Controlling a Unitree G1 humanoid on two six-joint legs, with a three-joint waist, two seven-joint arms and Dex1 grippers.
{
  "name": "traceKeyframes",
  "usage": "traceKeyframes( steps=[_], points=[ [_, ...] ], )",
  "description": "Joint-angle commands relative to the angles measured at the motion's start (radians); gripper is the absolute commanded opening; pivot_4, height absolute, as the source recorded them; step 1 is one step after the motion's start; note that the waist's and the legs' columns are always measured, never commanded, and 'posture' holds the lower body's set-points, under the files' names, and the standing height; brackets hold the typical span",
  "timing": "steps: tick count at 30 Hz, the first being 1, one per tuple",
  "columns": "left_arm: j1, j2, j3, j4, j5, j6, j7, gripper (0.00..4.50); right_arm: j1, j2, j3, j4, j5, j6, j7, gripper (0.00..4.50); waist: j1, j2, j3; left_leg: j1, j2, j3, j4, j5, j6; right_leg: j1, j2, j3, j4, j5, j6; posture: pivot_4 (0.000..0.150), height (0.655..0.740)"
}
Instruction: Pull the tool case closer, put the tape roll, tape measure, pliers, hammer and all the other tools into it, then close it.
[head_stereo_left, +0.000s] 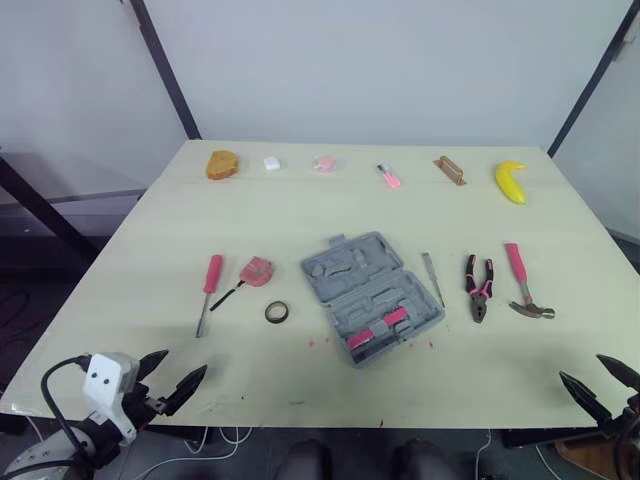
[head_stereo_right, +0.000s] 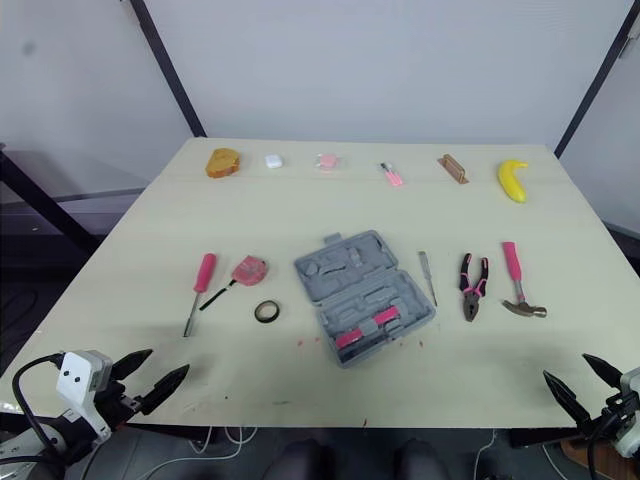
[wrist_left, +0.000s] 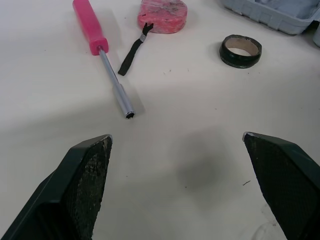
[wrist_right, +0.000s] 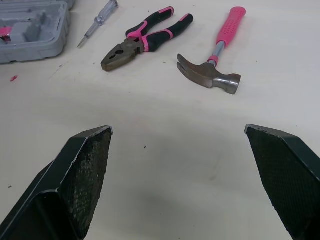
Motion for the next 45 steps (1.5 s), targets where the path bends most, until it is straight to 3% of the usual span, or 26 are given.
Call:
traceKeyframes(
  steps=[1, 11, 25, 29, 33, 42, 45],
  points=[
    [-0.01, 0.007, 0.009, 0.011, 0.014, -0.027, -0.001, 4.46, 0.008, -0.003, -0.035, -0.065, 0.015, 0.02, -0.024, 4.5, 0.0, 0.0, 0.0, 0.0, 0.0, 0.0, 0.0, 0.0, 0.0, 0.0, 0.0, 0.0, 0.0, 0.0, 0.0, 0.15, 0.74],
    [-0.029, -0.009, 0.008, 0.031, 0.014, -0.05, -0.011, 4.46, -0.017, -0.014, -0.049, -0.054, 0.023, 0.049, -0.009, 4.5, 0.0, 0.0, 0.0, 0.0, 0.0, 0.0, 0.0, 0.0, 0.0, 0.0, 0.001, 0.0, 0.001, 0.001, 0.002, 0.15, 0.74],
    [-0.049, -0.002, -0.068, -0.081, 0.002, -0.028, -0.064, 4.46, -0.098, -0.046, 0.035, -0.253, 0.032, 0.229, -0.025, 4.5, 0.0, 0.0, 0.0, 0.0, 0.0, 0.0, 0.001, 0.0, 0.0, 0.0, 0.002, 0.0, 0.001, 0.002, 0.004, 0.15, 0.74],
    [-0.083, 0.025, -0.125, -0.112, 0.015, -0.021, -0.108, 4.46, -0.195, -0.079, 0.121, -0.294, -0.028, 0.307, -0.071, 4.5, -0.001, 0.001, 0.0, 0.0, 0.0, 0.0, 0.001, 0.0, 0.0, 0.0, 0.002, 0.001, 0.002, 0.002, 0.004, 0.15, 0.74],
    [-0.133, 0.042, -0.16, -0.124, -0.054, 0.075, -0.148, 4.46, -0.298, -0.106, 0.181, -0.261, -0.064, 0.379, -0.09, 4.5, -0.001, 0.001, 0.0, 0.001, 0.0, -0.001, 0.002, 0.0, 0.0, 0.0, 0.003, 0.001, 0.003, 0.002, 0.004, 0.15, 0.74],
    [-0.309, 0.067, -0.267, -0.037, -0.003, 0.097, -0.198, 4.46, -0.628, -0.11, 0.412, -0.12, -0.192, 0.435, -0.03, 4.5, -0.002, 0.002, 0.001, 0.0, -0.002, -0.003, 0.002, 0.0, 0.0, 0.0, 0.006, 0.0, 0.004, 0.003, 0.003, 0.15, 0.74],
    [-0.351, 0.069, -0.291, 0.008, 0.012, 0.08, -0.223, 3.71, -0.749, -0.08, 0.478, -0.046, -0.23, 0.46, -0.027, 4.5, -0.004, 0.002, 0.001, 0.0, -0.001, -0.003, 0.002, 0.0, 0.0, 0.0, 0.006, 0.0, 0.004, 0.003, 0.003, 0.15, 0.74]
  ],
)
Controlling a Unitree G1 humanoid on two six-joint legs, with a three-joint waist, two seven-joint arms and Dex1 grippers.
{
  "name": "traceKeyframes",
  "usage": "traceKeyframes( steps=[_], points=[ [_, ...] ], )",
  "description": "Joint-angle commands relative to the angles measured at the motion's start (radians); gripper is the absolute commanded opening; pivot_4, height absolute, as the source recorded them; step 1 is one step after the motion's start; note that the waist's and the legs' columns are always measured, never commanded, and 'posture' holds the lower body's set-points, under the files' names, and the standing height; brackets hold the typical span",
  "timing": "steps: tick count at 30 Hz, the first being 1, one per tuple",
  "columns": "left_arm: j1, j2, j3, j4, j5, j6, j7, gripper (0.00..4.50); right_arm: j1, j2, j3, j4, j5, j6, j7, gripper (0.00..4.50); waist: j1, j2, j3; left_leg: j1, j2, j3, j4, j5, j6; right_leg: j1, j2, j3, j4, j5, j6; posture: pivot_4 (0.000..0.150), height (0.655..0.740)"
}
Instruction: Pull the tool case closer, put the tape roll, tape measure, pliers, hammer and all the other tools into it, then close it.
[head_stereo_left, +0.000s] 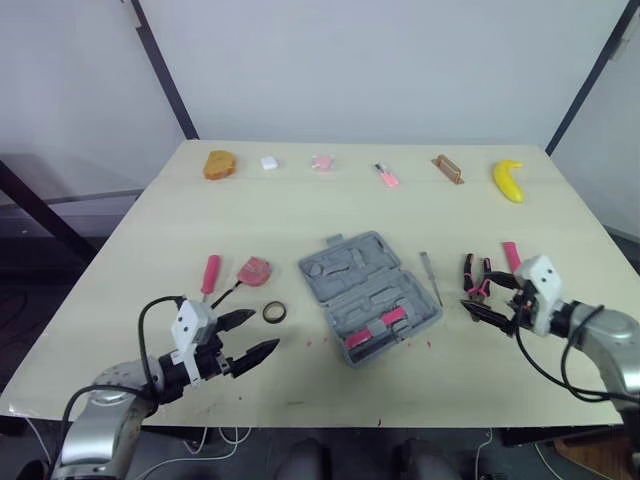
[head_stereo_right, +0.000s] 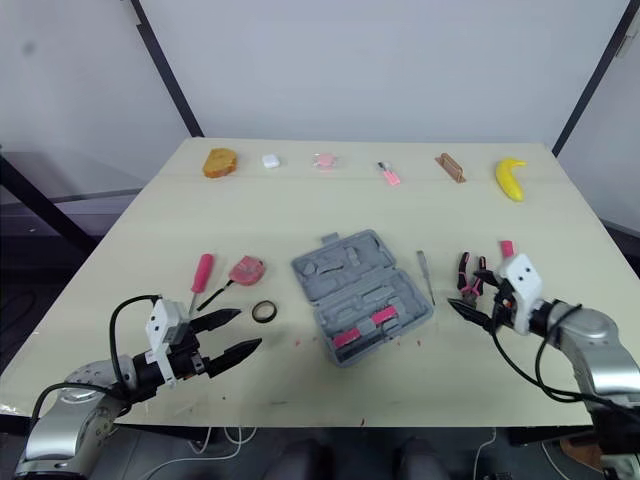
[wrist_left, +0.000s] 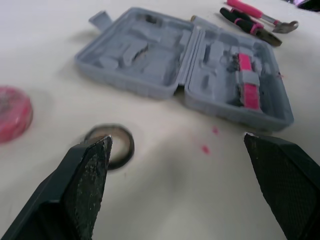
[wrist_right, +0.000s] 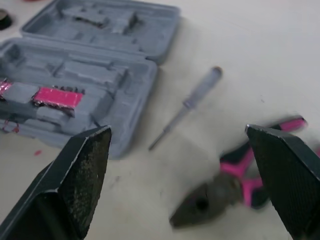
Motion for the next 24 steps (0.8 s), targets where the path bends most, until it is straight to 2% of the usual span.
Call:
traceKeyframes(
  steps=[1, 3, 6, 7, 8, 9, 12, 13, 14, 24],
  points=[
    [-0.031, 0.013, -0.014, 0.04, 0.009, -0.015, -0.036, 3.26, -0.11, 0.023, 0.053, 0.068, -0.044, 0.013, 0.01, 4.5, -0.001, 0.0, 0.0, 0.0, 0.0, 0.0, 0.0, 0.0, 0.0, 0.0, 0.0, 0.0, 0.0, 0.0, 0.0, 0.15, 0.74],
    [-0.058, 0.017, -0.022, 0.063, 0.008, -0.012, -0.054, 2.32, -0.189, 0.047, 0.088, 0.131, -0.08, 0.013, 0.001, 4.5, -0.001, 0.001, 0.001, -0.001, 0.0, 0.0, 0.0, 0.0, 0.0, -0.001, 0.0, 0.0, 0.0, 0.0, 0.0, 0.15, 0.74],
    [-0.097, 0.025, -0.042, 0.107, 0.033, -0.028, -0.075, 0.87, -0.308, 0.095, 0.131, 0.246, -0.125, -0.011, 0.0, 3.76, 0.0, 0.001, 0.002, -0.002, 0.0, 0.0, 0.0, 0.0, 0.0, -0.002, 0.0, -0.001, 0.0, 0.0, 0.0, 0.15, 0.74],
    [-0.109, 0.025, -0.05, 0.118, 0.041, -0.031, -0.08, 0.34, -0.344, 0.112, 0.148, 0.287, -0.144, -0.021, 0.002, 3.25, -0.001, 0.001, 0.002, -0.002, 0.0, 0.0, 0.0, 0.0, 0.0, -0.002, 0.0, -0.001, 0.0, 0.0, 0.0, 0.15, 0.74],
    [-0.122, 0.024, -0.057, 0.128, 0.048, -0.032, -0.084, 0.0, -0.376, 0.126, 0.165, 0.329, -0.166, -0.036, 0.003, 2.45, -0.001, 0.001, 0.002, -0.002, 0.0, 0.0, 0.0, 0.0, 0.0, -0.002, 0.0, -0.001, 0.001, 0.0, 0.0, 0.15, 0.74],
    [-0.133, 0.022, -0.064, 0.137, 0.054, -0.034, -0.088, 0.0, -0.403, 0.138, 0.179, 0.368, -0.185, -0.052, 0.003, 2.19, 0.001, 0.002, 0.002, -0.002, 0.0, 0.0, 0.0, 0.0, 0.0, -0.002, 0.0, -0.001, 0.001, 0.0, 0.0, 0.15, 0.74],
    [-0.159, 0.018, -0.082, 0.16, 0.069, -0.038, -0.094, 0.0, -0.473, 0.171, 0.216, 0.48, -0.237, -0.09, 0.003, 0.96, 0.0, 0.002, 0.002, -0.003, 0.0, -0.001, 0.0, 0.0, 0.0, -0.002, 0.0, -0.001, 0.0, 0.0, 0.0, 0.15, 0.74],
    [-0.166, 0.016, -0.086, 0.165, 0.072, -0.037, -0.095, 0.0, -0.496, 0.18, 0.228, 0.519, -0.258, -0.105, 0.001, 0.37, 0.0, 0.002, 0.002, -0.003, 0.0, -0.001, 0.0, 0.0, 0.0, -0.002, 0.0, -0.001, 0.0, 0.0, 0.0, 0.15, 0.74],
    [-0.17, 0.014, -0.088, 0.169, 0.074, -0.037, -0.096, 0.0, -0.511, 0.186, 0.235, 0.546, -0.271, -0.117, 0.0, 0.06, -0.001, 0.003, 0.002, -0.003, 0.0, 0.0, 0.0, 0.0, 0.0, -0.002, 0.0, -0.001, 0.0, 0.0, 0.0, 0.15, 0.74],
    [-0.229, -0.015, -0.139, 0.202, 0.097, -0.023, -0.088, 0.0, -0.672, 0.283, 0.281, 0.839, -0.4, -0.239, -0.032, 0.06, -0.013, 0.004, 0.003, -0.003, 0.0, -0.001, 0.0, 0.0, 0.0, -0.002, 0.0, -0.001, 0.001, 0.0, 0.0, 0.15, 0.74]
  ],
)
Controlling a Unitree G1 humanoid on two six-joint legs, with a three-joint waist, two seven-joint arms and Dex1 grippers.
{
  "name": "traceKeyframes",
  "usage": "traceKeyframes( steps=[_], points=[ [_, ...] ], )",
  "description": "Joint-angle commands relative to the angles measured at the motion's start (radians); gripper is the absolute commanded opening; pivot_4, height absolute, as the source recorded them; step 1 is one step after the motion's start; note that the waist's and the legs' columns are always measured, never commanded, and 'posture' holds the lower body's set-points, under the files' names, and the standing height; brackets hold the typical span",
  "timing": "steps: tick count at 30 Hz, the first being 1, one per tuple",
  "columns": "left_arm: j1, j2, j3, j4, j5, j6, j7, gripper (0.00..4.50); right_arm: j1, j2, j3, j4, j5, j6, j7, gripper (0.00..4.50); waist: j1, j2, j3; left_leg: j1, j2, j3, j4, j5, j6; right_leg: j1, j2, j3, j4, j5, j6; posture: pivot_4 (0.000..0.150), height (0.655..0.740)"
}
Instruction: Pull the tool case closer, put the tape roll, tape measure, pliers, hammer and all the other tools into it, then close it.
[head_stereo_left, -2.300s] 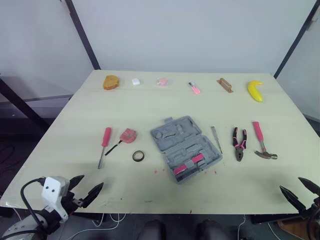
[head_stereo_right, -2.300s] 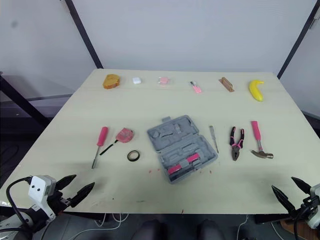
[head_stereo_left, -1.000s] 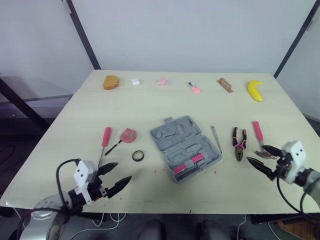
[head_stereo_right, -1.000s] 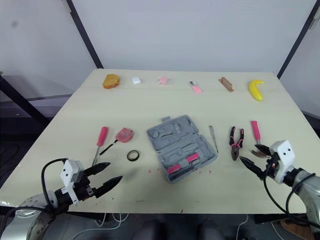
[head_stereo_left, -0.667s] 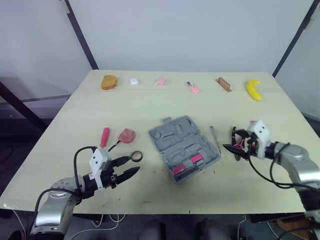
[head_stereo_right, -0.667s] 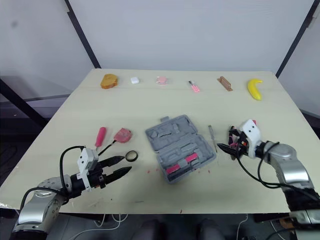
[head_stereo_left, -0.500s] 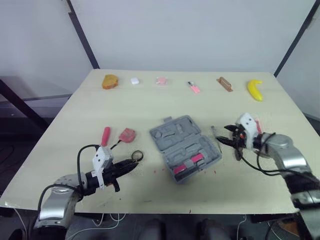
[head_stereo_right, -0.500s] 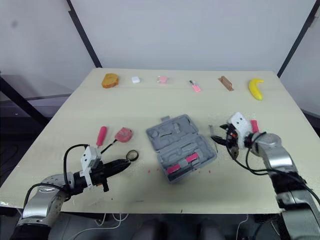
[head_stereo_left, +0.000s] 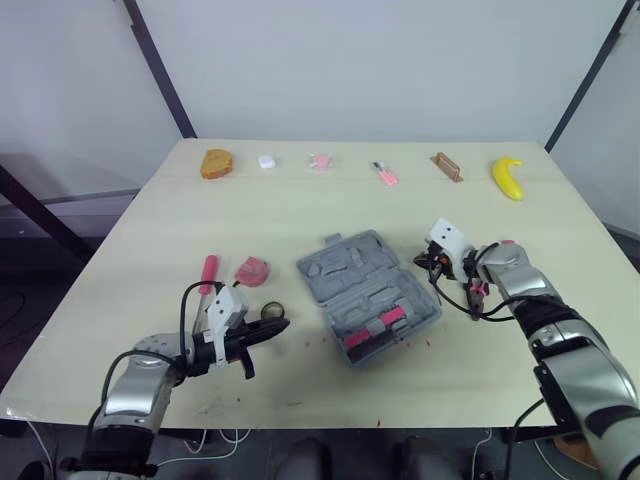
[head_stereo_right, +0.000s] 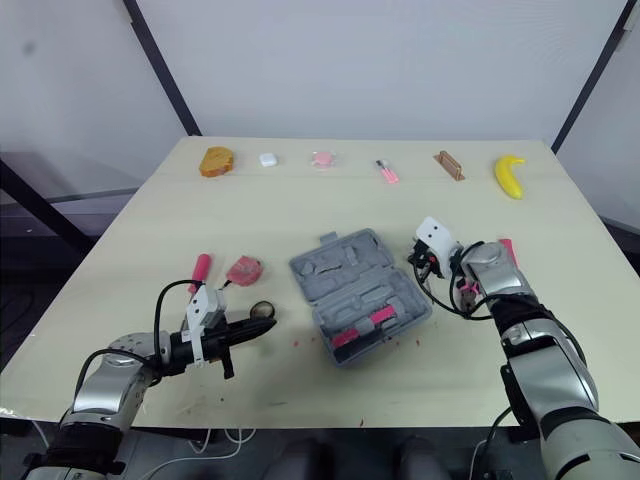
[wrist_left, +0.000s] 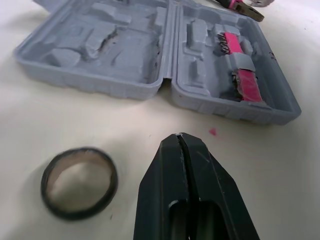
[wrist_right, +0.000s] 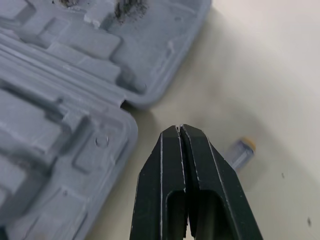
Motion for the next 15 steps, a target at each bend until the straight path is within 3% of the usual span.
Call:
traceKeyframes(
  steps=[1, 15],
  points=[
    [-0.018, -0.005, -0.002, 0.001, 0.001, -0.004, -0.002, 0.0, -0.045, 0.017, -0.002, 0.053, -0.024, -0.049, -0.006, 0.06, -0.003, 0.0, 0.0, 0.0, 0.0, 0.0, 0.0, 0.0, 0.0, 0.0, 0.0, 0.0, 0.0, 0.0, 0.0, 0.15, 0.74],
    [-0.034, -0.036, -0.025, -0.005, 0.019, 0.019, 0.034, 0.0, -0.082, 0.072, -0.001, 0.165, -0.085, -0.133, -0.004, 0.06, -0.018, 0.0, 0.0, 0.0, 0.001, 0.0, 0.0, 0.0, 0.0, 0.0, -0.001, 0.0, 0.001, 0.0, 0.0, 0.15, 0.74]
  ],
)
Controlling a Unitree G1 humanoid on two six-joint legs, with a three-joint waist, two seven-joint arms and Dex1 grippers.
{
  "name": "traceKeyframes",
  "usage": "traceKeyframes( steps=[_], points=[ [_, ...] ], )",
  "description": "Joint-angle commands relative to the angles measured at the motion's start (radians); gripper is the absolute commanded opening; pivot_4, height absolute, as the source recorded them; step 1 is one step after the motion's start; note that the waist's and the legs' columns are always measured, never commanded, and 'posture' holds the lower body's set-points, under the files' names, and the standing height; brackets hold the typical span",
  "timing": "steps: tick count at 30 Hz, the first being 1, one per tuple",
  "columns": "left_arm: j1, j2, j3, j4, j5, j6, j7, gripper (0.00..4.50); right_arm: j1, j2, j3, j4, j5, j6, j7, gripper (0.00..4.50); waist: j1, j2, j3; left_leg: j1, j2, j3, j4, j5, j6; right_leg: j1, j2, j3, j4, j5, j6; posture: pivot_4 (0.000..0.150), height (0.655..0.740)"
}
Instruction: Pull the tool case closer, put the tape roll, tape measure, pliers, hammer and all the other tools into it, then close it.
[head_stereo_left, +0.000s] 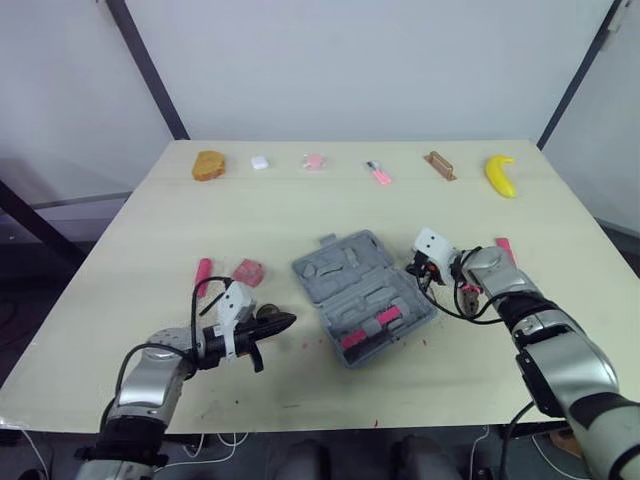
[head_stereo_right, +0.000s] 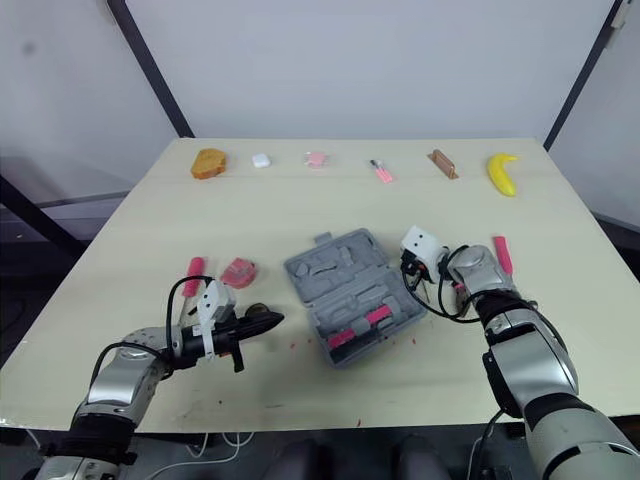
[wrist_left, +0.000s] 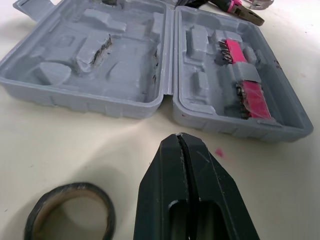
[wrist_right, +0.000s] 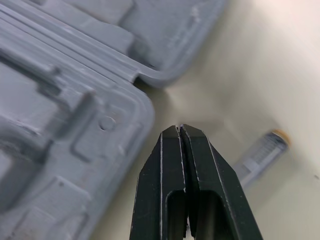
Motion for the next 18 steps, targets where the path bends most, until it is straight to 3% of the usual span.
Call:
traceKeyframes(
  steps=[1, 18],
  points=[
    [-0.001, -0.005, -0.004, -0.028, 0.002, 0.007, 0.012, 0.0, -0.032, 0.009, -0.019, -0.003, 0.002, -0.028, -0.002, 0.06, 0.001, 0.0, 0.0, 0.0, 0.0, 0.0, 0.0, 0.0, 0.0, 0.0, 0.0, 0.0, 0.0, 0.0, 0.0, 0.15, 0.74],
    [0.001, -0.009, -0.019, -0.037, 0.005, 0.023, 0.03, 0.0, -0.033, 0.041, -0.021, 0.027, -0.009, -0.069, 0.047, 0.06, -0.001, 0.0, 0.0, 0.0, 0.001, 0.0, 0.0, 0.0, 0.0, 0.0, -0.001, 0.0, 0.0, 0.0, 0.0, 0.15, 0.74]
  ],
)
